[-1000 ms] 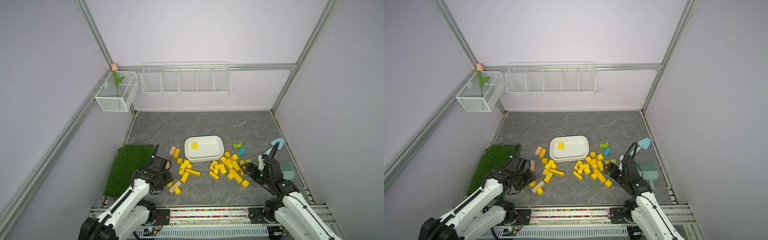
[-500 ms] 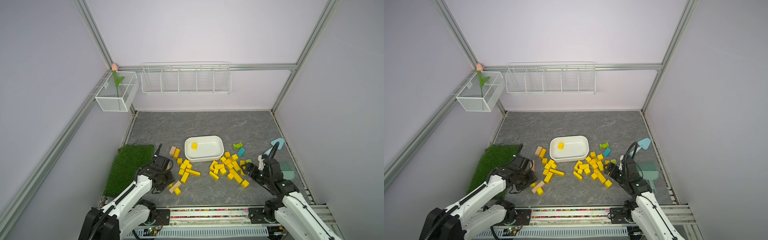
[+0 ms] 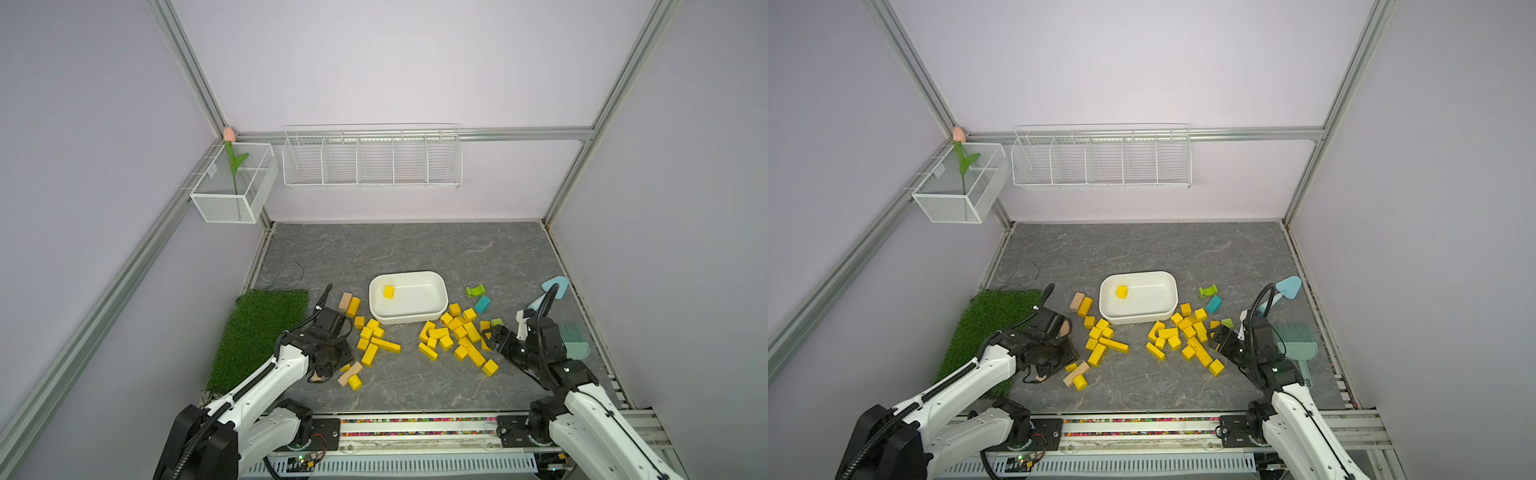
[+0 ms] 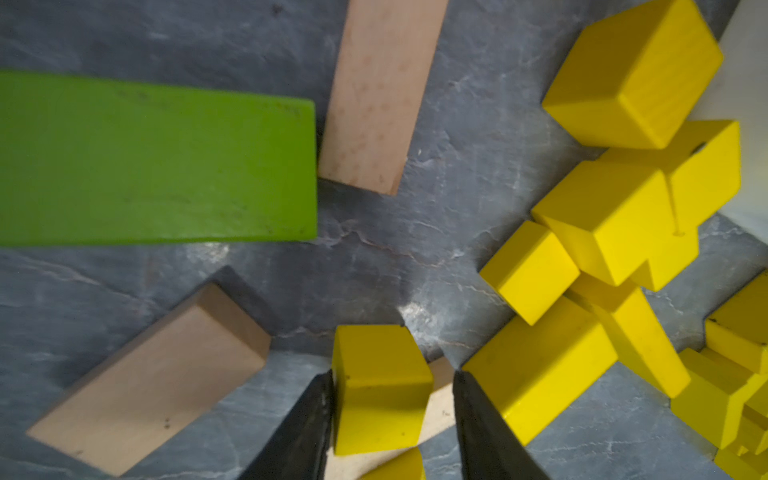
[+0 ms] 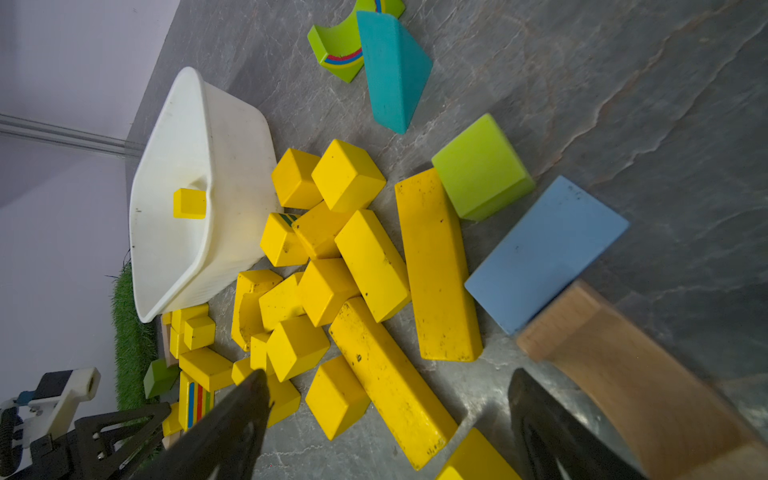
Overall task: Pick out the yellow building blocks
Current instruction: Pick up the building block from the center of the board.
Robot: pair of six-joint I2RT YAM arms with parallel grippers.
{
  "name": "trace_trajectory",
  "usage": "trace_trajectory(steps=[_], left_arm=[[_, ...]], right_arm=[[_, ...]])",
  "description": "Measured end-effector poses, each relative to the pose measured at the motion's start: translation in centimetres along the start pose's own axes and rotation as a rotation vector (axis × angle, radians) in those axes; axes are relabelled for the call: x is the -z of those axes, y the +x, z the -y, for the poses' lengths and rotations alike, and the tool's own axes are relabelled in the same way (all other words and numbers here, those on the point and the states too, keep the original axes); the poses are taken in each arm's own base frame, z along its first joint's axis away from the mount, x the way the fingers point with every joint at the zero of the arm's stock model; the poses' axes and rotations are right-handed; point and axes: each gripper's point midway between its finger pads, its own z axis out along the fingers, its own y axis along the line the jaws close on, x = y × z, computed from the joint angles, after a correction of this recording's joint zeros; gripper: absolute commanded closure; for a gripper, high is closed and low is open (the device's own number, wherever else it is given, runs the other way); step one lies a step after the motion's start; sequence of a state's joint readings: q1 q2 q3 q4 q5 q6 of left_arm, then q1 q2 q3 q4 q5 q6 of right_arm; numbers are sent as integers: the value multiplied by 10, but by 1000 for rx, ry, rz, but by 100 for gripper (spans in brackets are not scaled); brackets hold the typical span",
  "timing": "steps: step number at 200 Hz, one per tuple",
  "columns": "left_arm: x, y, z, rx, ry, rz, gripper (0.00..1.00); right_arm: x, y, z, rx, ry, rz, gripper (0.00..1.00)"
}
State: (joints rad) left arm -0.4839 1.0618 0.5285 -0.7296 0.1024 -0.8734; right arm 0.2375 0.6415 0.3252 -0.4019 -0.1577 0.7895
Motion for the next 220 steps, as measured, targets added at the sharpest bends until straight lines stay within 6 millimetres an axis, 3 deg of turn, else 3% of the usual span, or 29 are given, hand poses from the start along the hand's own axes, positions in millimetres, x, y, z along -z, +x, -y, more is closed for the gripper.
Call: trace_trajectory(steps=[34,88,135,220], left_arm=[[-7,2,-4,-4,-31,-25,54],[-9,2,-4,-16,-37,-30,70],[-7,0,-1,-18,-25,-20,77],[34,-14,32,-112,172,109,80]], right_arm=[[1,0,0,1,-2,3,10],[2,-2,-2,4,-11,12,10],[2,-2,-2,4,-11,12,10],[2,-1,-2,3,-11,10,10]])
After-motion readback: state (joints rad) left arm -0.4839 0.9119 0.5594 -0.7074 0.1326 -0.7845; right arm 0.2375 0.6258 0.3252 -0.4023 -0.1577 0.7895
